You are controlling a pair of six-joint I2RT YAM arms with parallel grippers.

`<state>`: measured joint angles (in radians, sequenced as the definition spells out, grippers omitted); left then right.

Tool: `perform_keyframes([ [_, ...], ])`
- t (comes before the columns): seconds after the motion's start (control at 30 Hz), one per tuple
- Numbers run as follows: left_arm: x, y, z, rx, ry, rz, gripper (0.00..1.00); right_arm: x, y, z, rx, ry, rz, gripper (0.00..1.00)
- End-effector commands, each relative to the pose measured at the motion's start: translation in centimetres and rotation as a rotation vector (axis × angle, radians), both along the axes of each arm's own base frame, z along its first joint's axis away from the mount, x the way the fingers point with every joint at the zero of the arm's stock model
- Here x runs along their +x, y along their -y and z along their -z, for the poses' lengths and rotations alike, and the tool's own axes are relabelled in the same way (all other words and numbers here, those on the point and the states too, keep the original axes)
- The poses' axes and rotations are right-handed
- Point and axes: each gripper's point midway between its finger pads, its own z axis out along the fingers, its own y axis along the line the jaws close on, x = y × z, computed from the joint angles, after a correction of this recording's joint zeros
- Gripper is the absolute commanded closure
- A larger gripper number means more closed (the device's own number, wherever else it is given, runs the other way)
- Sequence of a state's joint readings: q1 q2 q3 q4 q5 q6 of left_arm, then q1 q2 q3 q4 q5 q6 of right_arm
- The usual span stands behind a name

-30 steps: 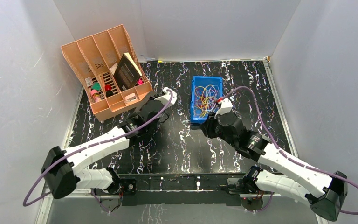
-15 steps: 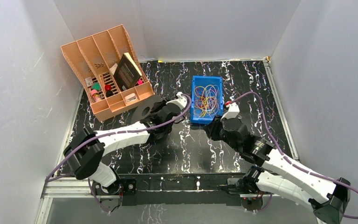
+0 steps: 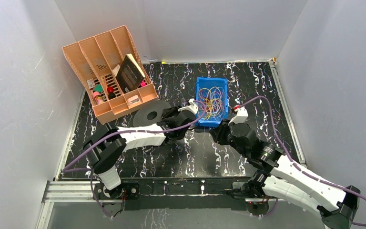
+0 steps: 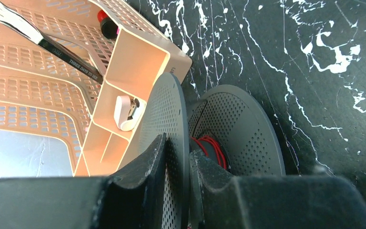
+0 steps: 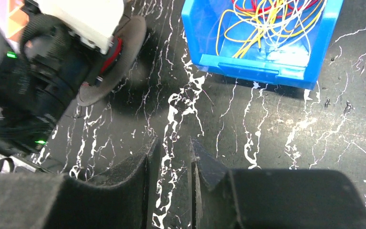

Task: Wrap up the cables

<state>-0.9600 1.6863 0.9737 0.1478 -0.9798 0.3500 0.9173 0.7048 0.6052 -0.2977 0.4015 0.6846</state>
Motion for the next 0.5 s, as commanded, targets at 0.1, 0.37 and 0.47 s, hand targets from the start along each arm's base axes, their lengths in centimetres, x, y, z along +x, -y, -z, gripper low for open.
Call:
perform_keyframes([
  [0.1, -0.8, 1.4, 2.9, -0.124, -0.073, -0.036, 0.82, 0.2, 1.5, -1.8, 0.047, 0.053, 0.065, 0.64],
  [0.37, -2.1, 3.1, 5.3, -0.19, -0.138, -0.033, 0.67, -0.1, 2.3, -1.4, 0.038, 0.04, 0.08, 0.64],
  [0.47, -2.7, 3.5, 6.0, -0.223, -0.162, -0.036, 0.58, -0.2, 2.3, -1.2, 0.039, 0.03, 0.082, 0.64],
])
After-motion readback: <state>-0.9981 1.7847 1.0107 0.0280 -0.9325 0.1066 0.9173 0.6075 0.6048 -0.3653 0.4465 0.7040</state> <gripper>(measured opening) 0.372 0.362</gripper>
